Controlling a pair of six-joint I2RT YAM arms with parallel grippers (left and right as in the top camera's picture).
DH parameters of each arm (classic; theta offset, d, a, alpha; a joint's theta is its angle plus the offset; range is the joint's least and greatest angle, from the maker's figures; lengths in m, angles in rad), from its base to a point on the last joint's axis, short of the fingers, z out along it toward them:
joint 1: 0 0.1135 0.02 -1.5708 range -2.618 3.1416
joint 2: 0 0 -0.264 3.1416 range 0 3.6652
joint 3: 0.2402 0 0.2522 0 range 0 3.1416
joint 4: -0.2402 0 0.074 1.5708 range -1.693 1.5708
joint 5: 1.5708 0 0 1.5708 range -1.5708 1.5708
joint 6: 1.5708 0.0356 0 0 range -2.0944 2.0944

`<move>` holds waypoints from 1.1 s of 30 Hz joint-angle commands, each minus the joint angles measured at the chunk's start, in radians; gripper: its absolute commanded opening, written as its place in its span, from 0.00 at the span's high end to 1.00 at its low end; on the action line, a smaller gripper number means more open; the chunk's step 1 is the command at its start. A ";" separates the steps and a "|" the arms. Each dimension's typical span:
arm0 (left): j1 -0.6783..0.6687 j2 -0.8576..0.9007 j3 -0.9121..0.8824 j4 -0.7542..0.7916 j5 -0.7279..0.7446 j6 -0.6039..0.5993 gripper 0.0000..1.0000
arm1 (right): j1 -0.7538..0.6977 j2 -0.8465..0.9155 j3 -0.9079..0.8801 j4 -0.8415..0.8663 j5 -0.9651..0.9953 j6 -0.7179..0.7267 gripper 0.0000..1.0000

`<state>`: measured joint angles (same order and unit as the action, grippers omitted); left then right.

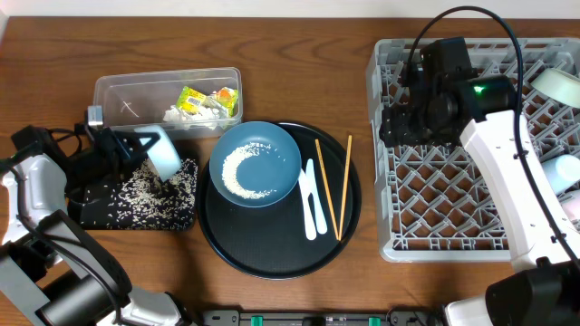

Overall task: Sort waste into correct bins and load items into the dishwasher rack
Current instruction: 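Tilt the bowl with left gripper, pouring rice onto the black tray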

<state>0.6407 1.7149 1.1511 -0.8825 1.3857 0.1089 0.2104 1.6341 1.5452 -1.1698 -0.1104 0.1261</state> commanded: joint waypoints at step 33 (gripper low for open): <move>0.095 0.010 -0.026 0.023 0.078 -0.157 0.94 | 0.006 -0.011 0.005 -0.010 0.010 0.008 0.21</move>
<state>0.7269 1.7149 1.1374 -0.8642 1.5043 -0.0273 0.2104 1.6341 1.5452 -1.1801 -0.1101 0.1257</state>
